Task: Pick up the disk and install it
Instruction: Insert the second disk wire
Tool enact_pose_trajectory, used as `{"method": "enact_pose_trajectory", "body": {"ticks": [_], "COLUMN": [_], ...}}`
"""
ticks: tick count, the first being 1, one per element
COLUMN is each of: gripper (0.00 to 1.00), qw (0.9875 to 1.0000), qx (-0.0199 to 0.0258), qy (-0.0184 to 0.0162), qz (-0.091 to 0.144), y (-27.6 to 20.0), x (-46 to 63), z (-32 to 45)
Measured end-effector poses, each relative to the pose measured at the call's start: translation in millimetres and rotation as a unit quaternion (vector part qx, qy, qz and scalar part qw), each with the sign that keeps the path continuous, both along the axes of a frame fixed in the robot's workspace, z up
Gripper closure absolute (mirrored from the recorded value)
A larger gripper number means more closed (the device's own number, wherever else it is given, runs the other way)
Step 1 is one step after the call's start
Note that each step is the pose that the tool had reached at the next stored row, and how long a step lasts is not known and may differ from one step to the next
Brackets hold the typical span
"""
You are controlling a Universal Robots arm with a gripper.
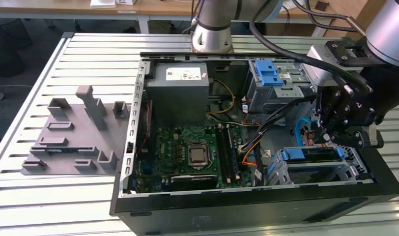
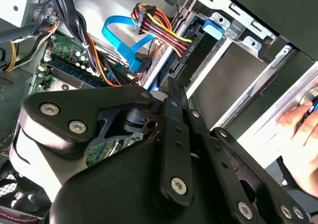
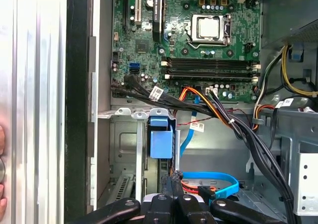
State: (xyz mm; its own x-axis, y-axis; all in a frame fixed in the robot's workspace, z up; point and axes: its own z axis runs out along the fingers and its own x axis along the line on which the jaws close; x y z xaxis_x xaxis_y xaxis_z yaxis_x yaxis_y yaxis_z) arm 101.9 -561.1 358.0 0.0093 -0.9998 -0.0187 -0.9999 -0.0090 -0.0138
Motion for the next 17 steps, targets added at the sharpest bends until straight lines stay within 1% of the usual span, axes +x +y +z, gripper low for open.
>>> {"method": "enact_pose_trajectory", "body": {"ticks": [6,17], "gripper": [0.89,0.89], "qw": [1.0,1.0], "qx": [-0.0001,-0.0003], "qy": [0.0,0.0], "qz": [0.0,0.0], "y": [0.0,0.4], "x": [0.0,0.0], "z": [1.9,8.5]}}
